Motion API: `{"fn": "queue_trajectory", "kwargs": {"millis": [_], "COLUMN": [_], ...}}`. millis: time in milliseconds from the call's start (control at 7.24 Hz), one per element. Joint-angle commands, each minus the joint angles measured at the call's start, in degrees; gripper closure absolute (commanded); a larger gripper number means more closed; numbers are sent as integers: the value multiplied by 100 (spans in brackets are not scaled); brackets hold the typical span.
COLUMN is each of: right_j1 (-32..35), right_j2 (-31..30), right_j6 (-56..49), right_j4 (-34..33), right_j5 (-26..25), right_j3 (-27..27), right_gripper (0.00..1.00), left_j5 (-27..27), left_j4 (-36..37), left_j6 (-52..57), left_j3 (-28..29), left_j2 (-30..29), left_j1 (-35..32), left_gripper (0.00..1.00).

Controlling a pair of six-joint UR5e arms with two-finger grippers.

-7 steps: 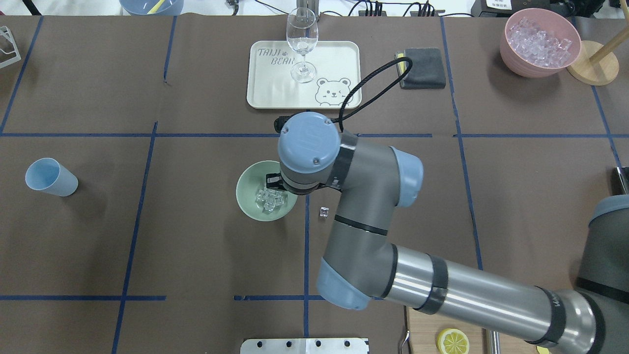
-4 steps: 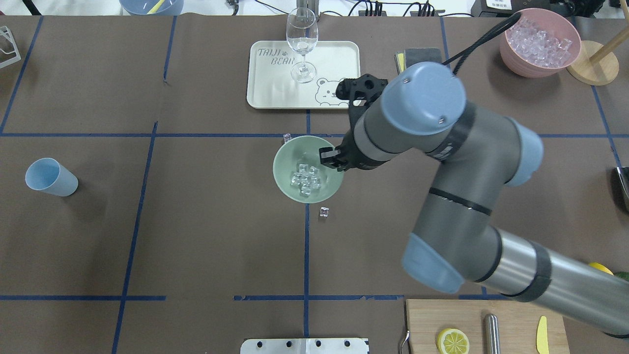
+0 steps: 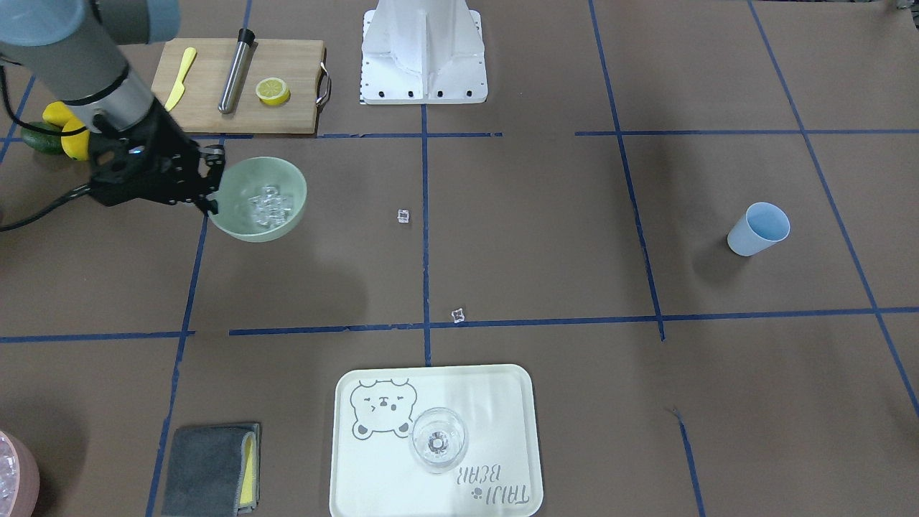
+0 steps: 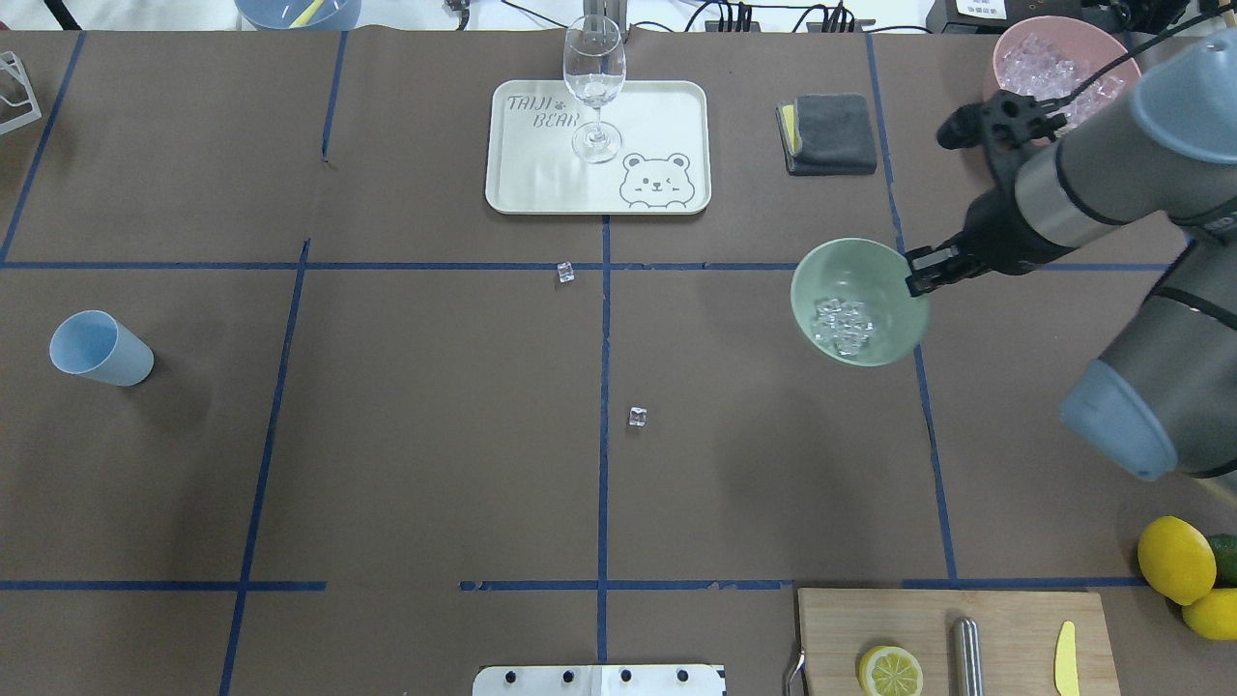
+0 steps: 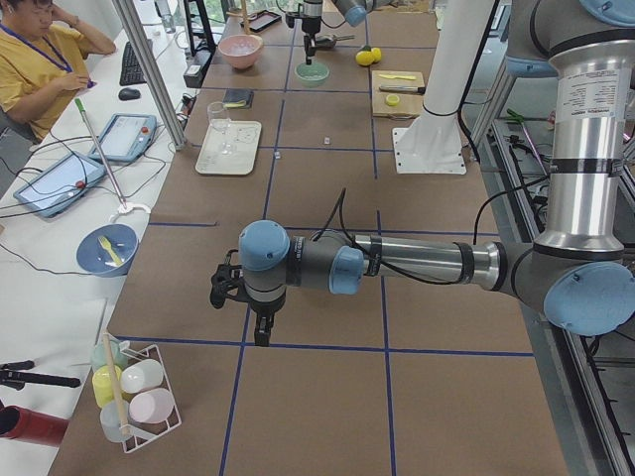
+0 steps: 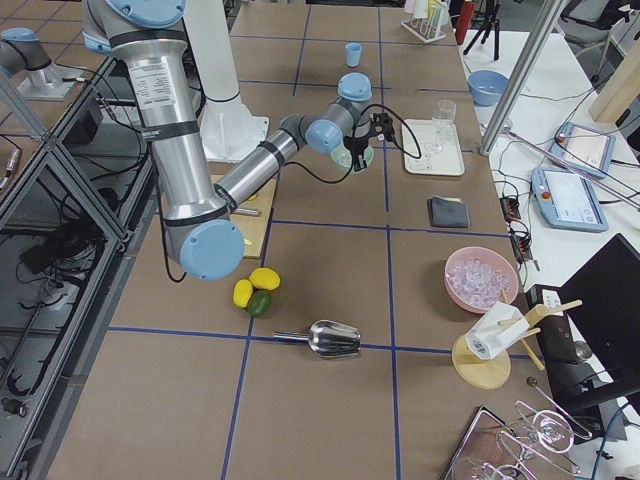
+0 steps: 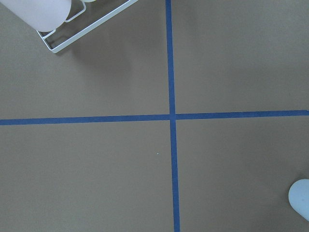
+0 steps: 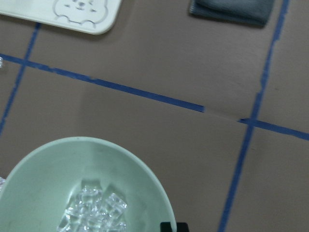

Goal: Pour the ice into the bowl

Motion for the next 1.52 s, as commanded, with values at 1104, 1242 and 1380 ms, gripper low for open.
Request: {"fn": "queue_trajectory", "kwargs": {"millis": [1104, 1242, 1380], "right_j1": [733, 890, 1100], "right_j2": [-1467, -1406, -1405], "right_j6": [-437, -436, -445], "right_j4": [4070, 3965, 3721], "right_j5": [782, 800, 826], "right_j3": [-2592, -2487, -2338], "right_gripper": [1, 0, 0], "left_j5": [-27, -27, -27], "left_j4": [-97, -97, -97], "left_j6": [0, 0, 0], "left_j3": [11, 3, 3], "left_j2": [0, 0, 0], "left_j1": [0, 0, 0], "left_gripper": [0, 0, 0]}}
